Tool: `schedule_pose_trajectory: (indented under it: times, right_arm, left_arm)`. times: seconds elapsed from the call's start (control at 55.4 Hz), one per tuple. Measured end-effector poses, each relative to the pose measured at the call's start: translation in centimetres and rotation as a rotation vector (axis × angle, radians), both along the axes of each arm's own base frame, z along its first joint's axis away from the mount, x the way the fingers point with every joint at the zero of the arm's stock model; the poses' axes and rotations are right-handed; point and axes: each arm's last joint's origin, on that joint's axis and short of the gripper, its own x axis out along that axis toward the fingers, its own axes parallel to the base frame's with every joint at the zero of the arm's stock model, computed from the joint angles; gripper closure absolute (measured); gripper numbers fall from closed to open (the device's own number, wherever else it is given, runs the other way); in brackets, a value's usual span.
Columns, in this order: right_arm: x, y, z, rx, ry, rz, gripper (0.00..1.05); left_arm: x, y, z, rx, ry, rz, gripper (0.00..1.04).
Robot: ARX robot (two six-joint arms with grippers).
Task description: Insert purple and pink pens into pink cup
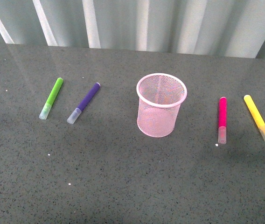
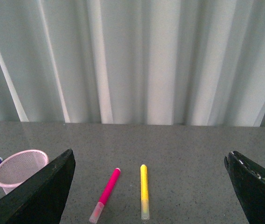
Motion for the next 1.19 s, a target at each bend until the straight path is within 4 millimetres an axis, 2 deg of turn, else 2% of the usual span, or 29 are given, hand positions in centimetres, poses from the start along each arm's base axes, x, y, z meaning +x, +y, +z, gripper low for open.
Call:
schedule_pose_trajectory:
  times: [0.072,0.163,0.235,0.361,0.47,0.578,0.704,1.029,1.192]
  right_arm:
    - [0.0,0.0,0.0,0.000,0.000,0.000,0.07]
    - [0.0,0.0,0.0,0.000,0.000,0.000,0.07]
    - [0.0,0.0,0.0,0.000,0.000,0.000,0.07]
    - [0.0,0.0,0.0,0.000,0.000,0.000,0.07]
    - [0.0,0.0,0.0,0.000,0.000,0.000,0.07]
    - [0.0,0.0,0.0,0.000,0.000,0.000,0.07]
    - [0.0,0.0,0.0,0.000,0.000,0.000,0.07]
    - [0.0,0.0,0.0,0.000,0.000,0.000,0.07]
    - [0.0,0.0,0.0,0.000,0.000,0.000,0.07]
  left_arm:
    - [3.4,-1.4,2.3,0.038,0.018,-0.099,0.07]
    - [6.8,-2.7,2.2,0.072,0.136,-0.188,0.07]
    - [9.9,-3.9,1.3,0.089,0.264,-0.264,0.07]
    - [15.3,-5.3,-0.8,0.116,0.441,-0.288,0.07]
    - [18.8,-6.2,-2.7,0.128,0.573,-0.316,0.07]
    - [20.8,-6.9,-4.4,0.134,0.685,-0.345,0.07]
    - [22.2,-7.4,-6.1,0.134,0.774,-0.363,0.07]
    - [26.1,-8.7,-10.1,0.121,0.895,-0.398,0.07]
    - [27.7,-9.1,-11.2,0.123,0.916,-0.407,0.07]
